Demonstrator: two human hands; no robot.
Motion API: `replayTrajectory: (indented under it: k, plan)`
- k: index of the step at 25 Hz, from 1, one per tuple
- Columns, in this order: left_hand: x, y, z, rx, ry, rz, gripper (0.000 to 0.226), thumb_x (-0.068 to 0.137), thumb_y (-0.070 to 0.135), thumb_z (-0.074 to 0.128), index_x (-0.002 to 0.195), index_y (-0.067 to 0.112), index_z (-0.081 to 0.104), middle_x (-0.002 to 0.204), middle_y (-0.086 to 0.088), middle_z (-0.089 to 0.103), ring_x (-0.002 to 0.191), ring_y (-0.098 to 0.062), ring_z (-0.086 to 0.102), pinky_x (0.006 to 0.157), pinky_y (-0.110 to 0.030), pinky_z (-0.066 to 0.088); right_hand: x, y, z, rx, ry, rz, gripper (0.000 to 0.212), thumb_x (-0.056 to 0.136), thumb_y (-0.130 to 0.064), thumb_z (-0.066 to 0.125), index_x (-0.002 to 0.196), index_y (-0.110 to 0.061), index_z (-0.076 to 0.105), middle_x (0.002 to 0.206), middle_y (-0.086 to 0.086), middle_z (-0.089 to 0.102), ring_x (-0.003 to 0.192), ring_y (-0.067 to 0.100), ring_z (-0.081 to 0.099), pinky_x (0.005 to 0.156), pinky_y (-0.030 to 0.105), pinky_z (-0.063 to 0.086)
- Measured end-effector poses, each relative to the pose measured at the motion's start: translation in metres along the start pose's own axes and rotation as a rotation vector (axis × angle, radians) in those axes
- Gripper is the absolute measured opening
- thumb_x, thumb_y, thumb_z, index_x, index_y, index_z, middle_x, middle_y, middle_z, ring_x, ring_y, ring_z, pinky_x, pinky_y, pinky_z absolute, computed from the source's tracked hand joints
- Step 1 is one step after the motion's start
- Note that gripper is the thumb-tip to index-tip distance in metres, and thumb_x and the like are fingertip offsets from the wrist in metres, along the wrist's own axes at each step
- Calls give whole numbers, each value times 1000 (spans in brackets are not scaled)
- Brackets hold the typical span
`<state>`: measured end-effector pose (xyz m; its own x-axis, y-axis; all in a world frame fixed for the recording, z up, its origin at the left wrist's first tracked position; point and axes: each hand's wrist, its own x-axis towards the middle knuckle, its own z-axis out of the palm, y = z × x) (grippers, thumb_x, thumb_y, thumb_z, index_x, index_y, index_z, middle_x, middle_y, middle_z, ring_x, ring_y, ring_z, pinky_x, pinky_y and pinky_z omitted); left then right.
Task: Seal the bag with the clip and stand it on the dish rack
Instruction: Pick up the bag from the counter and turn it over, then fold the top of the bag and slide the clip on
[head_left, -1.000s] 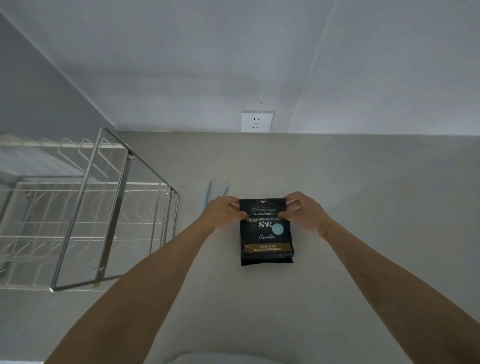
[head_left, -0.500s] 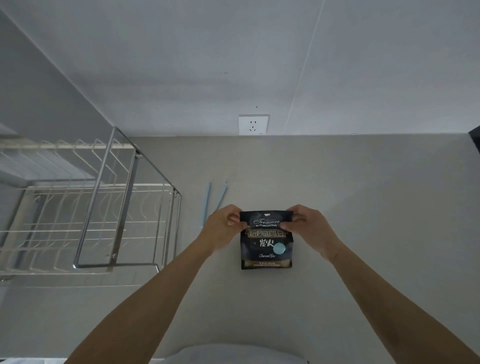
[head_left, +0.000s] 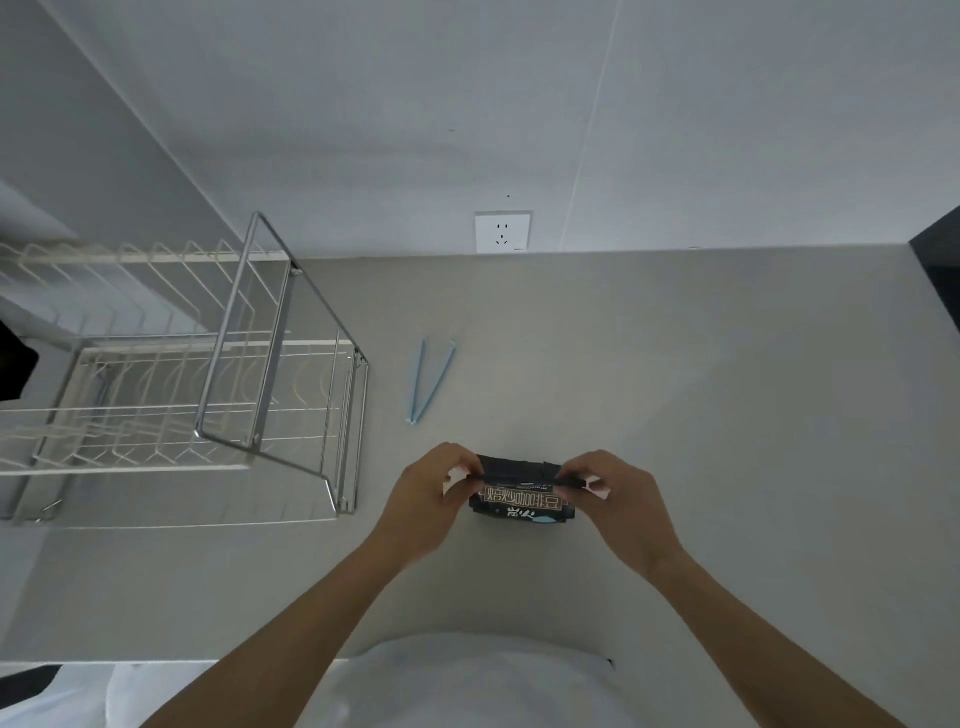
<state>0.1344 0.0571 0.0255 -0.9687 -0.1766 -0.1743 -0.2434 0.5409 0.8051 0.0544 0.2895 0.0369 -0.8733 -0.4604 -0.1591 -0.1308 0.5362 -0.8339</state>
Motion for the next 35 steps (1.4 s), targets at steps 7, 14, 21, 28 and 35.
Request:
replayTrajectory:
  k: [7, 14, 21, 28, 35]
  plan:
    - [-17, -10, -7, 51, -51, 33, 30, 84, 4, 64, 91, 32, 59, 98, 17, 61, 95, 0, 55, 82, -12, 41, -17, -2, 15, -129, -32, -59, 16, 80, -12, 72, 87, -26, 67, 89, -12, 68, 85, 6, 61, 76, 32, 53]
    - [50, -34, -21, 61, 156, -373, 26, 86, 22, 64, 111, 20, 59, 116, -9, 57, 105, -24, 55, 88, -36, 47, -7, -2, 15, -153, -66, -31, 15, 81, -15, 70, 88, -28, 66, 89, -12, 69, 86, 9, 61, 79, 37, 53]
    - [115, -53, -20, 535, 15, -485, 47, 87, 39, 57, 127, 19, 46, 130, -15, 40, 114, -34, 43, 83, -45, 44, -6, 0, 11, -153, -95, 27, 10, 83, -19, 68, 88, -28, 67, 89, -11, 70, 87, 10, 61, 79, 36, 51]
    - [116, -59, -13, 679, 57, -374, 18, 92, 16, 51, 106, 5, 55, 113, -17, 45, 96, -33, 51, 63, -40, 43, 0, 1, 11, -218, -95, 17, 11, 82, -22, 69, 89, -30, 67, 88, -14, 68, 83, 5, 57, 75, 25, 46]
    - [58, -38, -24, 74, 295, -264, 13, 92, 19, 60, 100, 9, 62, 106, -13, 58, 83, -19, 58, 59, -17, 41, -2, 2, 9, -96, -79, 51, 13, 81, -18, 71, 86, -30, 69, 87, -12, 71, 85, 9, 63, 79, 38, 53]
